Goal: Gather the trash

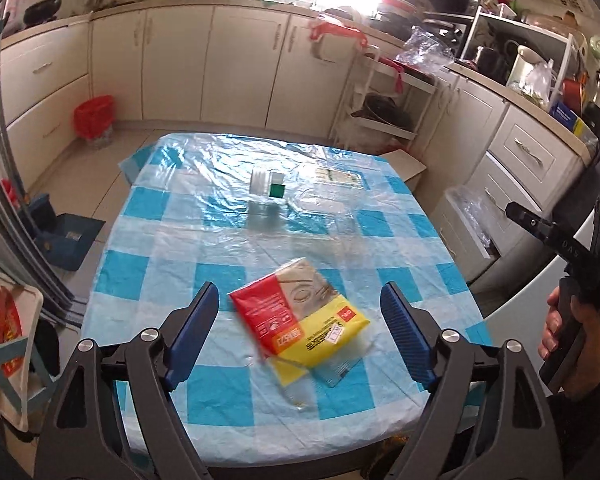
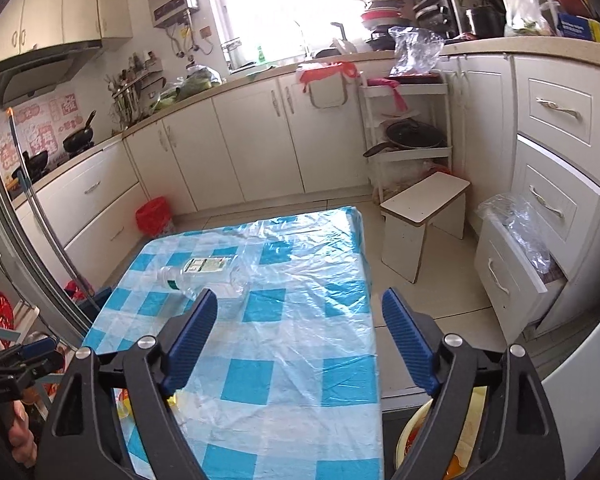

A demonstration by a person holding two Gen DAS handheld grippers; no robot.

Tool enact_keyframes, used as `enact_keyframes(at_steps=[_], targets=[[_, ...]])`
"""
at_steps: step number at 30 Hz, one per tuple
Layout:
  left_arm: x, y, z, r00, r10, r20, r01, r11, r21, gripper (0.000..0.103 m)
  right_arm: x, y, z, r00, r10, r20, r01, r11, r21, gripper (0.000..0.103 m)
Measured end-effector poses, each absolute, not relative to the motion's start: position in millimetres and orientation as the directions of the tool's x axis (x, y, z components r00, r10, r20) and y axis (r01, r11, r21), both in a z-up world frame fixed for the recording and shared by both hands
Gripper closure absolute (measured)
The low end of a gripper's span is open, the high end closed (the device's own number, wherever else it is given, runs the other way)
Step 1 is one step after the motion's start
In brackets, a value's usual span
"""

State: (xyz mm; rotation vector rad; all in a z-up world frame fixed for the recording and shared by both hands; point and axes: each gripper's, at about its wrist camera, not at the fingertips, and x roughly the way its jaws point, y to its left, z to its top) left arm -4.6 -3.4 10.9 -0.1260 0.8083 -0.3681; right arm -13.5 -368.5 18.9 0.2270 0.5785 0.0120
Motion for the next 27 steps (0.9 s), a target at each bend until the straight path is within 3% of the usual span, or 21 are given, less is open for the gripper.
enact_keyframes(at_steps=[13,27], targets=[[-2.1,11.1,-5.4,0.601,-0.398,-0.693,0.26,0.917,-0.302,0.021,13.0,-318.8,-12.8,0.765,0.093,-0.638,-0.024,0.993,0.116,0.014],[-1.7,0.8,-13.9,0.582,-0.393,-0.712,0.276,0.919,-0.282,0.02,14.9,-310.5,-19.8,0.744,0.101,-0.661,-0.066,0.995,0.077,0.011]])
